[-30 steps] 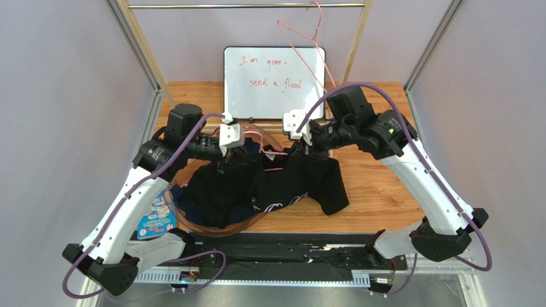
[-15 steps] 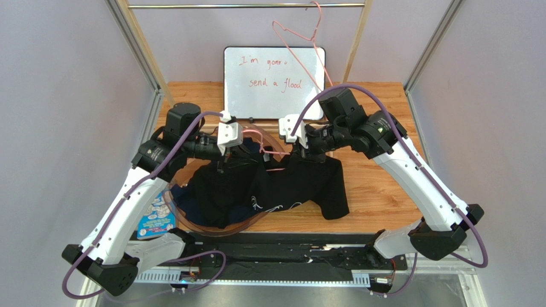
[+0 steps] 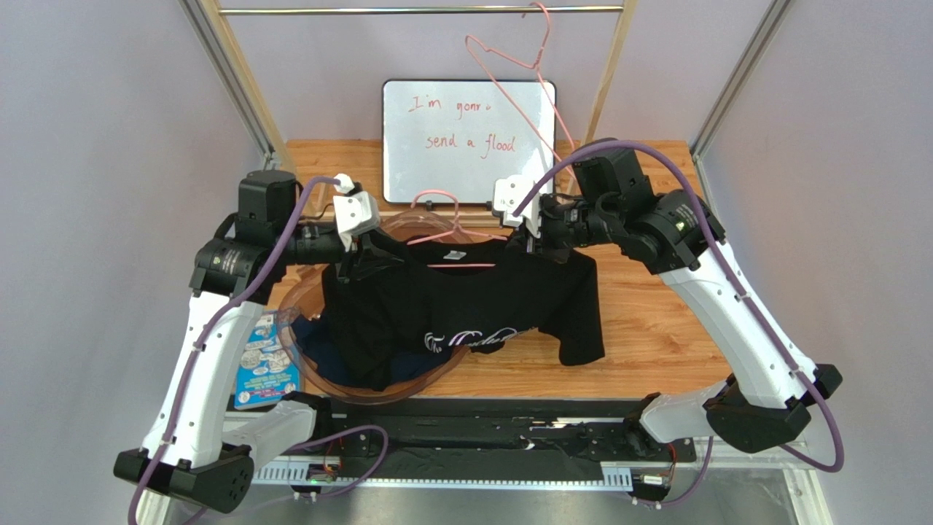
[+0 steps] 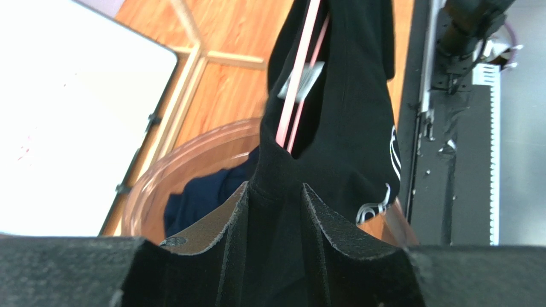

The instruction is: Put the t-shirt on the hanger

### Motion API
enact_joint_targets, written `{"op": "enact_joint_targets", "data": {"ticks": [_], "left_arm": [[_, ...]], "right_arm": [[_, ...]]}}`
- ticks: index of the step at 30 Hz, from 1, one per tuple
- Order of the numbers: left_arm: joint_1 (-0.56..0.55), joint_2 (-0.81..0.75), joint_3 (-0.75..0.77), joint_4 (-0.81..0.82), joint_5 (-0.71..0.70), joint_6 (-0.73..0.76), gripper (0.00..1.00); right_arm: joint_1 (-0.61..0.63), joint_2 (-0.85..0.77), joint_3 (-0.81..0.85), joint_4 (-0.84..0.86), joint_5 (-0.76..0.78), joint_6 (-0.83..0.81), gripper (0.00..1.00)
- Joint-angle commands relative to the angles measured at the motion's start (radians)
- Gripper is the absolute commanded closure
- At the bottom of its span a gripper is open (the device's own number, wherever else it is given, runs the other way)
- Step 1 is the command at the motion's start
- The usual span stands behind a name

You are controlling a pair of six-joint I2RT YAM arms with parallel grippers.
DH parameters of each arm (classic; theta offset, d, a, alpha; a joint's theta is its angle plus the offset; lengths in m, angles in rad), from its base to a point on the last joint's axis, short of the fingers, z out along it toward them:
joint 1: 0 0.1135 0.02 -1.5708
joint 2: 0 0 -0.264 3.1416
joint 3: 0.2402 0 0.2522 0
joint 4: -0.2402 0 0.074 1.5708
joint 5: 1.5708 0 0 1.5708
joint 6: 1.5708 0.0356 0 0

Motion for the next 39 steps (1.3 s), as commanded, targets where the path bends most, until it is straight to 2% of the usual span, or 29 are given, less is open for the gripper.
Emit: {"op": "enact_joint_targets", "data": {"ticks": [1, 7, 11, 13, 18, 19, 24, 26, 30, 32, 34, 35, 39], "left_arm": [[0.077, -0.047, 0.034, -0.122, 0.037, 0.13, 0.6], [0.134, -0.077, 0.052, -0.147, 0.017, 0.15, 0.59], [0.164, -0.069, 0.133, -0.036, 0.016, 0.034, 0.48], [0.172, -0.069, 0.157, 0.031, 0.013, -0.091, 0.41], [0.197, -0.109, 0.114, 0.35, -0.104, -0.477, 0.23], [0.198, -0.133, 0.099, 0.414, -0.157, -0.519, 0.21], [0.198, -0.204, -0.024, 0.502, -0.296, -0.689, 0.12], [0.198, -0.245, -0.103, 0.511, -0.293, -0.686, 0.03], [0.198, -0.281, -0.248, 0.517, -0.205, -0.584, 0.01], [0.198, -0.269, -0.305, 0.536, -0.13, -0.471, 0.01], [0.195, -0.238, -0.354, 0.565, -0.04, -0.42, 0.01], [0.169, -0.226, -0.366, 0.565, -0.037, -0.331, 0.01], [0.088, -0.117, -0.42, 0.577, -0.089, -0.17, 0.01]], "right_arm": [[-0.004, -0.037, 0.079, 0.052, 0.015, 0.041, 1.0], [-0.008, -0.013, 0.157, 0.064, 0.026, 0.085, 1.0], [-0.021, 0.022, 0.267, 0.071, 0.052, 0.168, 1.0], [-0.028, 0.039, 0.306, 0.087, 0.097, 0.203, 1.0], [-0.033, 0.035, 0.372, 0.151, 0.193, 0.317, 1.0], [-0.034, 0.029, 0.375, 0.163, 0.228, 0.327, 1.0], [-0.04, 0.022, 0.409, 0.243, 0.352, 0.39, 1.0], [-0.048, 0.01, 0.412, 0.289, 0.394, 0.429, 1.0], [-0.051, -0.028, 0.408, 0.363, 0.399, 0.485, 1.0], [-0.051, -0.04, 0.404, 0.397, 0.394, 0.507, 1.0], [-0.051, -0.047, 0.412, 0.414, 0.403, 0.512, 1.0], [-0.051, -0.048, 0.415, 0.427, 0.402, 0.513, 1.0], [-0.051, -0.062, 0.406, 0.473, 0.377, 0.524, 1.0]]}}
